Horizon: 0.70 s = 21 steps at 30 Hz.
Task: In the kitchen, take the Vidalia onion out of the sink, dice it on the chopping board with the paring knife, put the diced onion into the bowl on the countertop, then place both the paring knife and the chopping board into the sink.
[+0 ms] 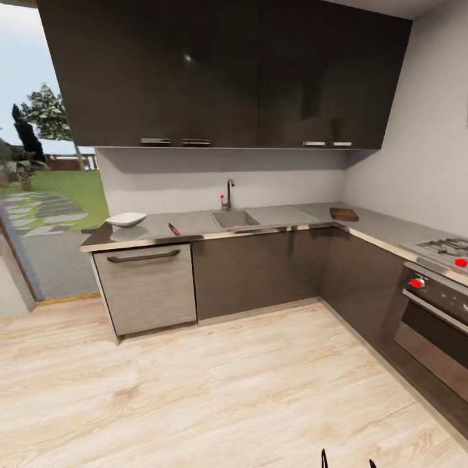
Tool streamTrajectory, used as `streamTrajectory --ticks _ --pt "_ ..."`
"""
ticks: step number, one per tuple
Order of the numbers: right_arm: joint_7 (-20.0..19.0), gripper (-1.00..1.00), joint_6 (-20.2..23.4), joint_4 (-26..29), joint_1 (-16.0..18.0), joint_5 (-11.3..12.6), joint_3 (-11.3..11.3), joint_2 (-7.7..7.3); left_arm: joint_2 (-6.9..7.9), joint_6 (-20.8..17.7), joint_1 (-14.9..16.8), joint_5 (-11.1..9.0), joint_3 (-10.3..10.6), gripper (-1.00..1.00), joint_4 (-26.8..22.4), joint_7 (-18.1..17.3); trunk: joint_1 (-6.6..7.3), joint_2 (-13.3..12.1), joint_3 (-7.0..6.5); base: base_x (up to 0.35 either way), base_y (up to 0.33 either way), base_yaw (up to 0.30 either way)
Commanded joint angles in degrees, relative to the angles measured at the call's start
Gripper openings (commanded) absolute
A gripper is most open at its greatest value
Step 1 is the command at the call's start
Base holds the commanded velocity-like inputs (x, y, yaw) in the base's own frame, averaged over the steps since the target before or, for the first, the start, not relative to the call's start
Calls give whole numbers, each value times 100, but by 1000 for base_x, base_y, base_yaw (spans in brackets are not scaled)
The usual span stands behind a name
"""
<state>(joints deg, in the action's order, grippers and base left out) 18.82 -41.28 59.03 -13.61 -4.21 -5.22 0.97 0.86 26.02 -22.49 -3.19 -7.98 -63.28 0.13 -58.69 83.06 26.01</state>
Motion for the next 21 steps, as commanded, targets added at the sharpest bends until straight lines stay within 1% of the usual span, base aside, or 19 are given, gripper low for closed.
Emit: streamTrajectory --ticks 1,21 --pt "51 100 6 4 -1 -44 -5 -1 2 8 -1 -32 7 100 -5 2 -3 2 4 276 -227 237" --pt "51 100 6 4 -1 -44 -5 -1 2 8 -1 -32 7 100 -22 4 -3 2 4 276 -225 242"
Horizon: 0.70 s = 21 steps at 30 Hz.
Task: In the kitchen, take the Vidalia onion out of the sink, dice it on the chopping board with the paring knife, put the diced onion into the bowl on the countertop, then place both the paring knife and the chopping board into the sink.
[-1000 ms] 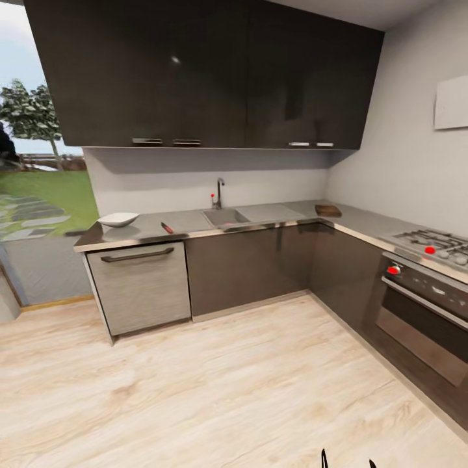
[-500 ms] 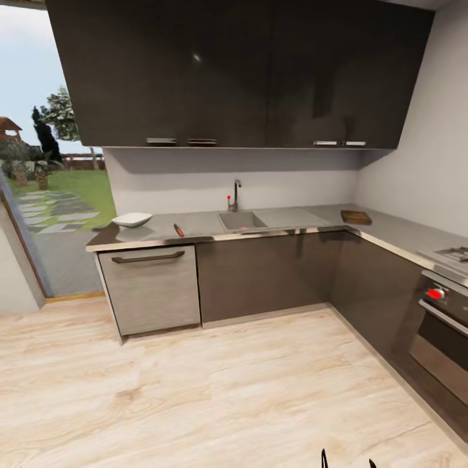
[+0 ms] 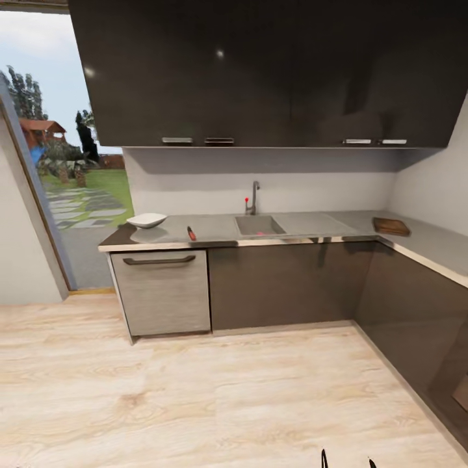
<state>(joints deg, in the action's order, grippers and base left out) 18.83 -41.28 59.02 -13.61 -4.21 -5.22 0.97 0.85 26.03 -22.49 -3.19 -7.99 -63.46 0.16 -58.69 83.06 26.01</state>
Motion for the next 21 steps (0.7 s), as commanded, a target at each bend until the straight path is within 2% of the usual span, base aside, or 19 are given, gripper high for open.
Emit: streamTrajectory --ticks 1,9,21 --pt "51 100 6 4 -1 -44 -5 -1 2 8 -1 -32 8 100 -3 2 -3 2 4 278 -200 246" --pt "51 100 6 4 -1 -44 -5 -1 2 8 -1 -32 8 100 -12 6 -3 2 4 290 -136 246" --pt "49 100 6 4 -1 -44 -5 -1 5 8 -1 -41 8 100 -27 10 -3 2 4 321 32 234"
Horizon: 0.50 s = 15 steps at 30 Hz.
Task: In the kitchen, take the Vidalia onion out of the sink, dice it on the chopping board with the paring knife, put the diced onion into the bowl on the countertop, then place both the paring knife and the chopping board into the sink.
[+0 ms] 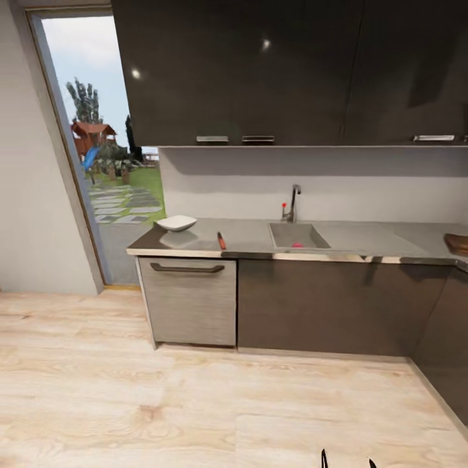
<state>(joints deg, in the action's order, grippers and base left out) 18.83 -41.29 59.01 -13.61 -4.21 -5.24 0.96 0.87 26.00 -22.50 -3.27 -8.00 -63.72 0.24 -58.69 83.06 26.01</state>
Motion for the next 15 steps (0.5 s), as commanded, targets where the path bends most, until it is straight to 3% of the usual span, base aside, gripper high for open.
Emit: streamTrajectory --ticks 1,15 --pt "48 100 7 5 -2 -45 -4 0 3 10 0 -33 9 100 -1 2 -4 2 3 323 112 98" --pt "43 100 7 5 -2 -45 -4 0 2 10 0 -25 9 100 15 -6 -4 2 -5 320 120 -10"
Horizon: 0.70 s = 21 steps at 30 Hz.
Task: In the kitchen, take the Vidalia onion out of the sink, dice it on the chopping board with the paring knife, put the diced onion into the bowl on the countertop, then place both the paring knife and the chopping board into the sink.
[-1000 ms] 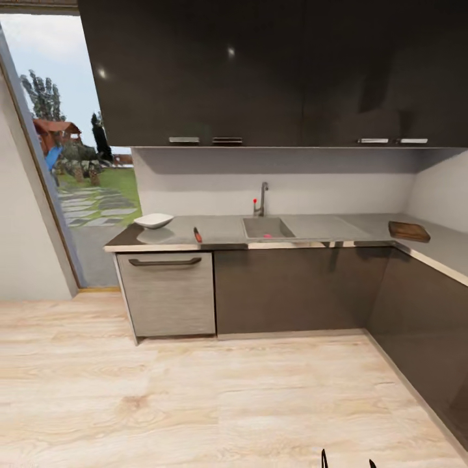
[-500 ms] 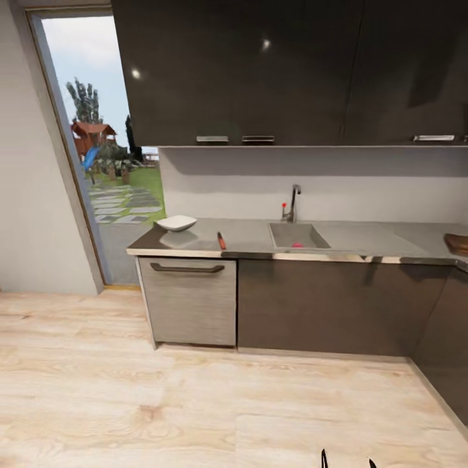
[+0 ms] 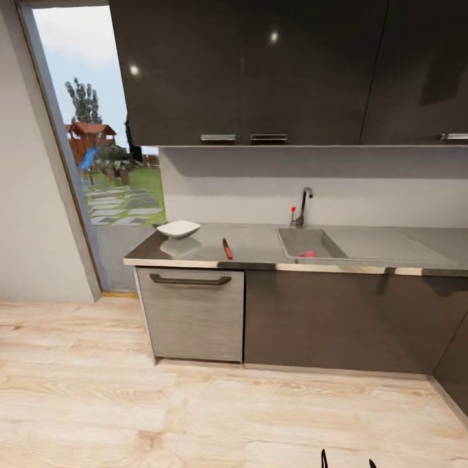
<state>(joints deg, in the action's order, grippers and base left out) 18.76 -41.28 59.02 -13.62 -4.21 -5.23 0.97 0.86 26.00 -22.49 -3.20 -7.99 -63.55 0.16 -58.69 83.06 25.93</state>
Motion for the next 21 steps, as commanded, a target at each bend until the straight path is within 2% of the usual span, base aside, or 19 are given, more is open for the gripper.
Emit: streamTrajectory --ticks 1,11,21 --pt "49 100 6 5 0 -44 -5 0 2 11 -1 -32 8 100 5 2 -4 2 -1 320 121 -140" --pt "48 100 6 5 0 -44 -5 0 6 11 -1 -32 16 100 25 -7 -4 2 -30 280 107 -84" --pt "48 100 6 5 0 -44 -5 0 4 11 -1 -32 17 100 27 -7 -4 2 -31 51 9 -2"
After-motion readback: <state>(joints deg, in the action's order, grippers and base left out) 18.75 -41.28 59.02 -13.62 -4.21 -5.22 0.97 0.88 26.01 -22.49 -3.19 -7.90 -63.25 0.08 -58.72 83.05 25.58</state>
